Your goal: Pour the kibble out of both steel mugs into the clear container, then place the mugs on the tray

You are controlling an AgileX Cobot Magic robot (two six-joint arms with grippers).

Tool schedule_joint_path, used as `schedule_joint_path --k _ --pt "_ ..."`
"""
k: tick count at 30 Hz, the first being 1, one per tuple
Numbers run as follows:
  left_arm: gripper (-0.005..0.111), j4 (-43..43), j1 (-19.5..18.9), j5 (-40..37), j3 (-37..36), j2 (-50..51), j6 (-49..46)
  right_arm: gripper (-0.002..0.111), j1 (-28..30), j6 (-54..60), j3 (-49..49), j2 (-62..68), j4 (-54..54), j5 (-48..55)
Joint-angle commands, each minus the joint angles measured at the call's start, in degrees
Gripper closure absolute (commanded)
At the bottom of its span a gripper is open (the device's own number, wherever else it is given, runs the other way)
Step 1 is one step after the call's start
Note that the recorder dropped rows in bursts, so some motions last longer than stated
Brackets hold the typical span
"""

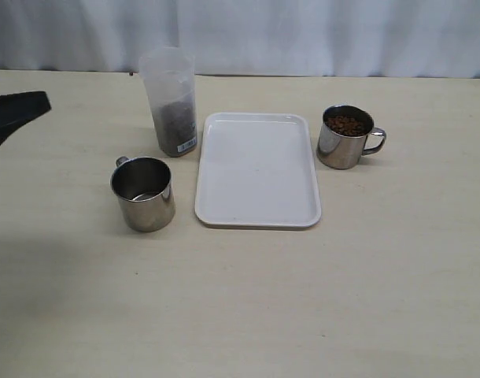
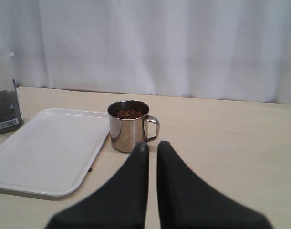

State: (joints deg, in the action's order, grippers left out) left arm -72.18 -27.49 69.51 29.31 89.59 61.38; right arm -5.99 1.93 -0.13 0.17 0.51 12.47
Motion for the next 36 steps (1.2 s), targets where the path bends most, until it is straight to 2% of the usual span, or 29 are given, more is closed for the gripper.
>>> schedule_joint_path --k 1,8,10,15,19,20,22,23,24,25,26,27,29,31,36 --pt "0.107 12.8 -3.61 0.45 -9.11 -10.66 -7.92 0.103 -0.16 0.24 0.13 -0.17 0.35 -0.37" --pt "0.107 20.0 -4.6 -24.07 -16.94 -34.75 -10.33 0.103 -0.16 0.24 0.13 -0.17 0.35 -0.37" --pt "0.107 22.24 -4.6 -28.78 -18.98 -42.85 -11.3 0.103 -0.16 0.24 0.13 -0.17 0.35 -0.37" --pt "0.107 26.13 -4.6 -34.76 -23.32 -58.96 -10.37 0.103 -0.16 0.24 0.13 -0.17 0.35 -0.37" --pt "0.107 26.52 -4.41 -45.18 -25.81 -68.8 -10.03 0.103 -0.16 0.24 0.13 -0.17 0.35 -0.37" --pt "0.107 27.27 -3.29 -47.12 -26.63 -70.35 -10.31 0.103 -0.16 0.24 0.13 -0.17 0.35 -0.37" --pt "0.107 29.54 1.42 -50.08 -27.56 -72.25 -13.42 0.103 -0.16 0.24 0.13 -0.17 0.35 -0.37" --pt "0.107 30.25 5.42 -52.21 -28.82 -75.25 -15.23 0.103 -0.16 0.24 0.13 -0.17 0.35 -0.37" --pt "0.107 31.28 6.66 -53.73 -29.31 -76.82 -15.23 0.103 -0.16 0.24 0.13 -0.17 0.35 -0.37" --pt "0.107 32.39 9.28 -56.75 -29.31 -81.45 -15.23 0.103 -0.16 0.24 0.13 -0.17 0.35 -0.37" --pt "0.107 32.25 10.31 -59.76 -29.31 -83.47 -15.23 0.103 -0.16 0.24 0.13 -0.17 0.35 -0.37" --pt "0.107 32.15 12.47 -66.37 -29.31 -88.44 -15.12 0.103 -0.16 0.24 0.13 -0.17 0.35 -0.37" --pt "0.107 32.03 14.75 -69.51 -29.31 -89.59 -14.84 0.103 -0.15 0.24 0.13 -0.17 0.35 -0.37" --pt "0.107 32.03 15.97 -69.2 -29.31 -89.59 -14.84 0.103 -0.15 0.24 0.13 -0.17 0.35 -0.25" --pt "0.107 32.32 15.97 -68.73 -29.31 -89.59 -14.74 0.103 -0.15 0.24 0.13 -0.17 0.35 -0.25"
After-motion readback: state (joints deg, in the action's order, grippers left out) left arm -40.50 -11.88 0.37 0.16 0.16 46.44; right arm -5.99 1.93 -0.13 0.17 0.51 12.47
